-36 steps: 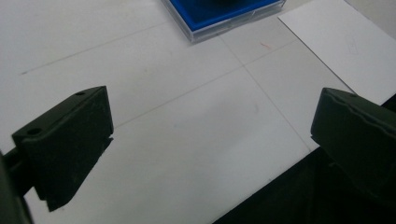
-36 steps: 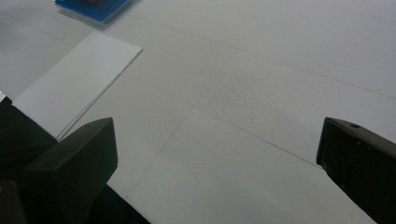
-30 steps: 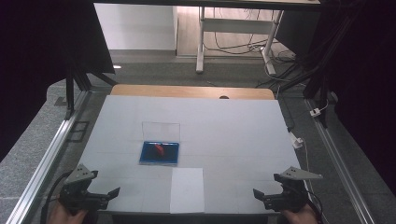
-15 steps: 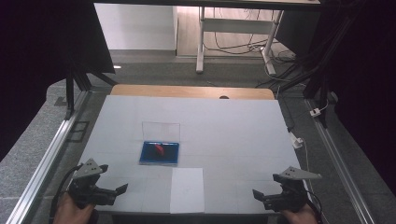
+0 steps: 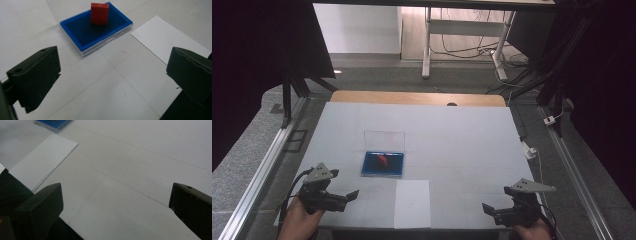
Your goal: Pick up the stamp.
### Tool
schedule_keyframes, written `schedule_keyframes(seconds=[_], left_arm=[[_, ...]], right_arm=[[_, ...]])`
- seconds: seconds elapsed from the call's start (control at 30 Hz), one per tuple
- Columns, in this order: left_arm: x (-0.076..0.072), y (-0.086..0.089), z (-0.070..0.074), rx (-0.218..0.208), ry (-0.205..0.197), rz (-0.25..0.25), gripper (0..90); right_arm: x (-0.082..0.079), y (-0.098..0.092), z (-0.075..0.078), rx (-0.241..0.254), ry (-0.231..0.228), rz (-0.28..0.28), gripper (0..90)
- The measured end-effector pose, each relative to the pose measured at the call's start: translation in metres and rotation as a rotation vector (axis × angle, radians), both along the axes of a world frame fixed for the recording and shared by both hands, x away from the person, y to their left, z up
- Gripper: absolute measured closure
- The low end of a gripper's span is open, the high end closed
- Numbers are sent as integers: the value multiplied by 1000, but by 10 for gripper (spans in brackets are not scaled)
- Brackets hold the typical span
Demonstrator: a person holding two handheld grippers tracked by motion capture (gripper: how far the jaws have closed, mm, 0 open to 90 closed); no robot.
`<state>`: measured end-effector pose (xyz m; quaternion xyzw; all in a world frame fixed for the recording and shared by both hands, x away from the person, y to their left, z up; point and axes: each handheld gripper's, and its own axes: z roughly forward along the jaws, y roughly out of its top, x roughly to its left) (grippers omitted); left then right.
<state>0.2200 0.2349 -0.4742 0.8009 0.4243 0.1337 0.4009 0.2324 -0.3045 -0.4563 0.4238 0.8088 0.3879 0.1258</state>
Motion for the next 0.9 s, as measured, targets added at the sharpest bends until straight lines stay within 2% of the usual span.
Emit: schedule_keyframes(seconds=[0.23, 0.33, 0.6, 0.73, 0.9], left_arm=[[16, -8, 0, -1, -4, -10, 0], [24, -12, 0, -7, 10, -17, 0], [43, -25, 0, 35, 10, -30, 0], [52, -28, 1, 13, 9, -27, 0], [61, -34, 0, 8, 13, -36, 0]], right_arm=[[0, 0, 0, -1, 1, 0, 0], [0, 0, 0, -1, 2, 1, 0], [0, 1, 0, -3, 3, 2, 0], [0, 1, 0, -8, 4, 5, 0], [0, 1, 0, -8, 5, 7, 0]])
